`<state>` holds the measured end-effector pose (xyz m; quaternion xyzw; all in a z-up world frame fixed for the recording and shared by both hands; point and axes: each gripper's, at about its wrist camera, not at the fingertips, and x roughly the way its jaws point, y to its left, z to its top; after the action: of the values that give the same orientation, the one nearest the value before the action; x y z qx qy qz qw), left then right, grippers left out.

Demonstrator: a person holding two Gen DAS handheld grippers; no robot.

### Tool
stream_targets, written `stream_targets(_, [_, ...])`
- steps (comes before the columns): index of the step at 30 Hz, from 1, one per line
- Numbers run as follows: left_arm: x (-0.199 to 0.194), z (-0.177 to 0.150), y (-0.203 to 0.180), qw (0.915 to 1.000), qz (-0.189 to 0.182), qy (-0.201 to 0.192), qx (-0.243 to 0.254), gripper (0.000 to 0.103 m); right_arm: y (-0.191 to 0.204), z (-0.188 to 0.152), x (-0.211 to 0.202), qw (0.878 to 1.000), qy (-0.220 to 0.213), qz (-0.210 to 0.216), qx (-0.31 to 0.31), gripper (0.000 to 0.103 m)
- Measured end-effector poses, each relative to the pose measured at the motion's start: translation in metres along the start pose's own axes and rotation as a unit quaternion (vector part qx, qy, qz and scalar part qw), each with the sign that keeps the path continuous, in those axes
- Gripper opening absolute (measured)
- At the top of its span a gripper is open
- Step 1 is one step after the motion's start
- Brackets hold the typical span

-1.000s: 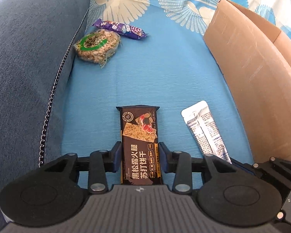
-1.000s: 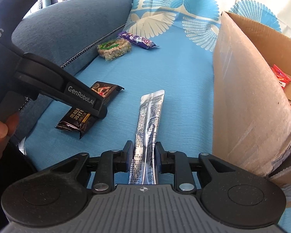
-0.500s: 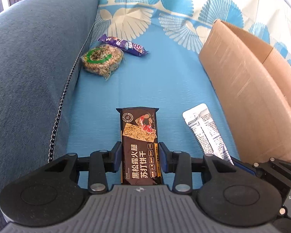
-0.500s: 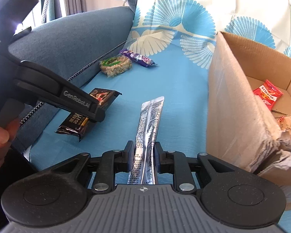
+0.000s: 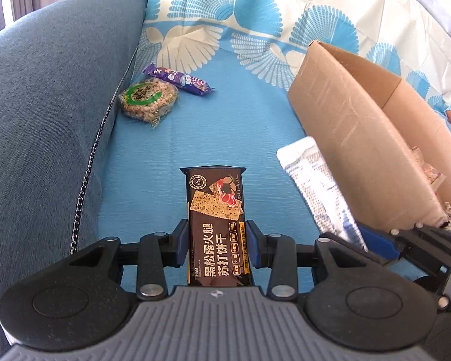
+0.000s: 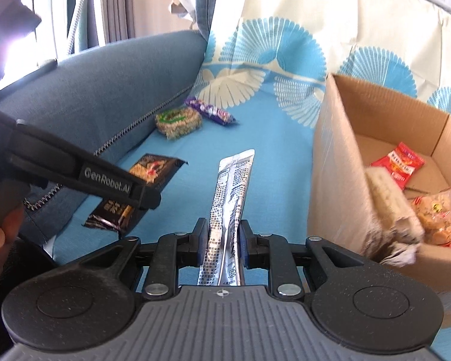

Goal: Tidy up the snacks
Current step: 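Lift the biscuit bar with the left tool while the right tool carries the silver pack to the box, then open both tools to drop the silver pack and biscuit bar into the box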

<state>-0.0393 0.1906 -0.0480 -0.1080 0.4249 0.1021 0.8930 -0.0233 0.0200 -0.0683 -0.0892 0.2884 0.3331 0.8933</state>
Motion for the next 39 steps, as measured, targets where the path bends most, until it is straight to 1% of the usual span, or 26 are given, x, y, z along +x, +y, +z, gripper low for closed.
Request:
stream_targets(7, [-0.008, -0.005, -0.008, 0.9997, -0.009, -0.016, 0.016, 0.043, -0.008, 0.004, -0.032, 0.999, -0.041, -0.008, 0.002, 0.023])
stream_targets(12, [-0.006, -0.005, -0.009, 0.9996, -0.012, -0.016, 0.018, 0.043, -0.016, 0.008, -0.05, 0.998, -0.058, -0.021, 0.0, 0.023])
stream_targets(16, [-0.004, -0.004, -0.006, 0.9996, -0.018, -0.016, 0.013, 0.043, -0.021, 0.02, -0.068, 0.997, -0.073, -0.038, -0.004, 0.023])
stream_targets(19, [-0.003, -0.005, -0.005, 0.9995, -0.023, -0.018, 0.01, 0.043, -0.028, 0.032, -0.09, 0.993, -0.106, -0.045, -0.003, 0.023])
stream_targets(23, [-0.003, -0.005, -0.005, 0.9994, -0.023, -0.023, 0.011, 0.043, -0.042, 0.031, -0.111, 0.989, -0.133, -0.056, -0.016, 0.023])
stream_targets(25, [-0.004, -0.006, -0.004, 0.9994, -0.024, -0.025, 0.006, 0.043, -0.053, 0.026, -0.114, 0.988, -0.142, -0.06, -0.023, 0.023])
stream_targets(27, [-0.005, -0.007, -0.002, 0.9993, -0.024, -0.027, 0.001, 0.043, -0.067, 0.017, -0.111, 0.988, -0.141, -0.066, -0.018, 0.023])
stream_targets(29, [-0.006, -0.006, -0.001, 0.9993, -0.022, -0.028, -0.004, 0.043, -0.084, 0.006, -0.103, 0.989, -0.131, -0.074, -0.005, 0.023])
stream_targets(30, [-0.006, -0.006, -0.001, 0.9994, -0.022, -0.028, -0.006, 0.043, -0.091, 0.003, -0.097, 0.99, -0.116, -0.081, 0.007, 0.023])
stream_targets(31, [-0.007, -0.006, -0.001, 0.9994, -0.021, -0.028, -0.008, 0.043, -0.097, 0.004, -0.095, 0.99, -0.114, -0.085, 0.017, 0.022])
stream_targets(32, [-0.007, -0.006, -0.001, 0.9993, -0.02, -0.029, -0.009, 0.043, -0.101, 0.005, -0.094, 0.988, -0.124, -0.084, 0.024, 0.012])
stream_targets(33, [-0.008, -0.006, -0.002, 0.9993, -0.019, -0.03, -0.01, 0.043, -0.105, 0.006, -0.094, 0.988, -0.131, -0.08, 0.029, 0.009])
stream_targets(36, [-0.009, -0.006, -0.002, 0.9992, -0.016, -0.033, -0.015, 0.043, -0.114, 0.006, -0.09, 0.987, -0.132, -0.076, 0.046, 0.009])
stream_targets(39, [-0.008, -0.005, -0.004, 0.9993, -0.009, -0.03, -0.02, 0.043, -0.116, 0.005, -0.085, 0.988, -0.128, -0.069, 0.047, 0.009])
